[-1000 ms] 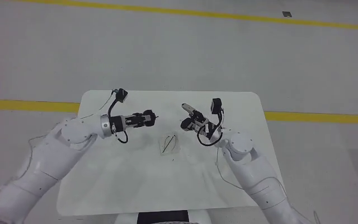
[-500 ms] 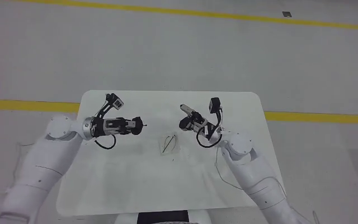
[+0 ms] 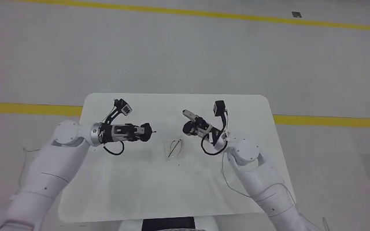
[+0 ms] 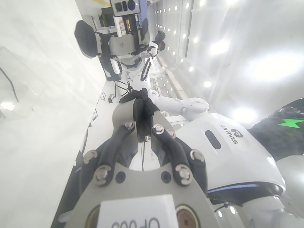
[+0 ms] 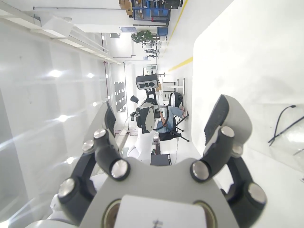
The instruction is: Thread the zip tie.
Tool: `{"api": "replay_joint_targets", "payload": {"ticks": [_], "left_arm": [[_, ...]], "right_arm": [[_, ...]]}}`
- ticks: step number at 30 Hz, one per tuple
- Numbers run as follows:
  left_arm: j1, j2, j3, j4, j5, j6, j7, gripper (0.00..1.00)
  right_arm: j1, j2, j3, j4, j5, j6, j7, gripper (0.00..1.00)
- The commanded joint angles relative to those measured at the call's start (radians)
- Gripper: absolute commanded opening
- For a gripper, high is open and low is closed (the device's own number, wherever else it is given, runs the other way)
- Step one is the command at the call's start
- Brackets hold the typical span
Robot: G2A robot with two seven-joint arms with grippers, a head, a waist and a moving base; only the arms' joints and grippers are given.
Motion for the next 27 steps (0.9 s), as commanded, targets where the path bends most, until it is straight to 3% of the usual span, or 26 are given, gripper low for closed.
{"api": "replay_joint_targets", "payload": {"ticks": [1, 9, 10, 18, 22, 27], "left_arm": [[-0.002, -0.002, 0.022, 0.013, -0.046, 0.001, -0.004, 0.0], [-0.046, 0.012, 0.147, 0.057, -0.174, -0.023, -0.004, 0.0], [-0.057, 0.015, 0.151, 0.063, -0.156, -0.023, -0.004, 0.0], [-0.05, 0.014, 0.154, 0.051, -0.167, -0.017, 0.016, 0.0], [-0.054, 0.017, 0.148, 0.069, -0.154, -0.023, -0.004, 0.0], [-0.048, 0.03, 0.156, 0.045, -0.148, -0.023, -0.004, 0.0]], "right_arm": [[0.006, -0.001, -0.013, -0.006, -0.02, -0.031, 0.04, 1.0], [0.059, -0.016, -0.097, 0.013, -0.075, -0.113, 0.158, 1.0], [0.063, -0.017, -0.1, 0.018, -0.071, -0.13, 0.171, 1.0], [0.06, -0.018, -0.103, 0.019, -0.059, -0.13, 0.173, 1.0], [0.067, -0.023, -0.105, 0.055, 0.064, -0.083, 0.238, 1.0], [0.096, -0.034, -0.113, 0.115, 0.213, -0.074, 0.336, 1.0]]}}
